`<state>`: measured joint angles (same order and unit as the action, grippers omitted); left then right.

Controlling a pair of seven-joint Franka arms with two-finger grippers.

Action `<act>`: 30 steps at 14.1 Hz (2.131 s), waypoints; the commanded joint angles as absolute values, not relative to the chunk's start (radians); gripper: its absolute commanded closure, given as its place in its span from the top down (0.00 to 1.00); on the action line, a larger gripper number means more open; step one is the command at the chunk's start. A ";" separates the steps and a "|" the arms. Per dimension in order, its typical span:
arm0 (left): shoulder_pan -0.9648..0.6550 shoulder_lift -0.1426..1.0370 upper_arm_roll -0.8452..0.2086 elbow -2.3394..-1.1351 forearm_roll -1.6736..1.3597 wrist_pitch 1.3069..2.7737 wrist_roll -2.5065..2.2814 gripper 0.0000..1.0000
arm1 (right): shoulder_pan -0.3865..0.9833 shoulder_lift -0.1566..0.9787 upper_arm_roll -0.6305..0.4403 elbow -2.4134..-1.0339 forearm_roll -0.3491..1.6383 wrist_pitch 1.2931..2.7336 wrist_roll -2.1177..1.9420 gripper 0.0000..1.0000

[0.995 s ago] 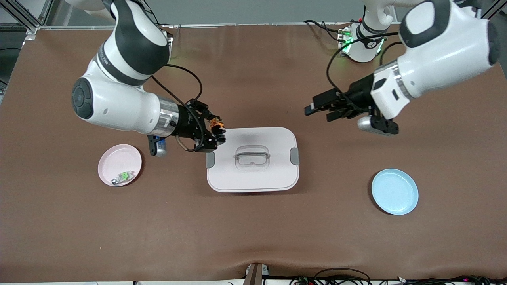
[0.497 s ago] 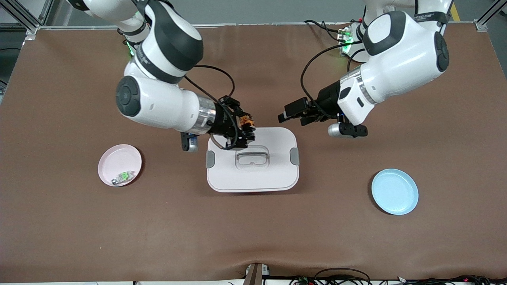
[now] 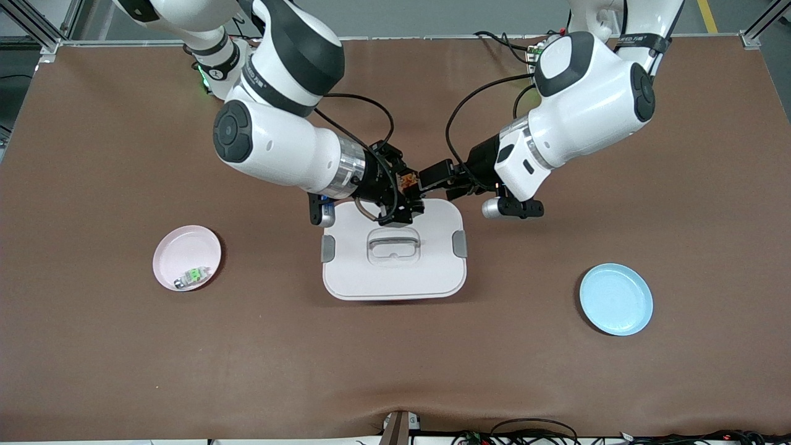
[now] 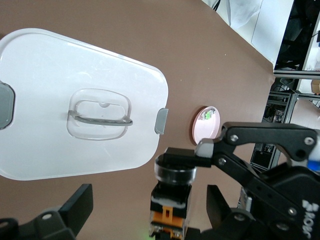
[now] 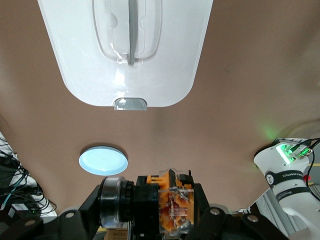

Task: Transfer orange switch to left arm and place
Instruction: 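Close the left gripper on the switch and open the right gripper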

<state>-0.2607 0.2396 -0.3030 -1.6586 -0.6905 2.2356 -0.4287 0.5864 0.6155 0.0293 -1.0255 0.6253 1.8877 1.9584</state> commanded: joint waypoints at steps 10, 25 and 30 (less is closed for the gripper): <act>-0.279 0.270 -0.304 -1.623 -0.707 2.243 -0.479 0.79 | 0.601 0.664 0.047 -0.962 0.640 1.997 1.996 0.00; -0.279 0.268 -0.302 -1.620 -0.704 2.243 -0.575 0.00 | 0.591 0.676 0.052 -0.956 0.640 2.013 1.994 1.00; -0.279 0.268 -0.302 -1.620 -0.701 2.243 -0.578 0.00 | 0.580 0.675 0.054 -0.954 0.640 2.008 1.993 1.00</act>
<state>-0.2750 0.2631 -0.3031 -1.6353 -0.6918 2.2371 -0.5658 0.5918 0.6561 0.0460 -0.9922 0.6342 2.0169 1.9766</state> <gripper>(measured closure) 0.670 0.000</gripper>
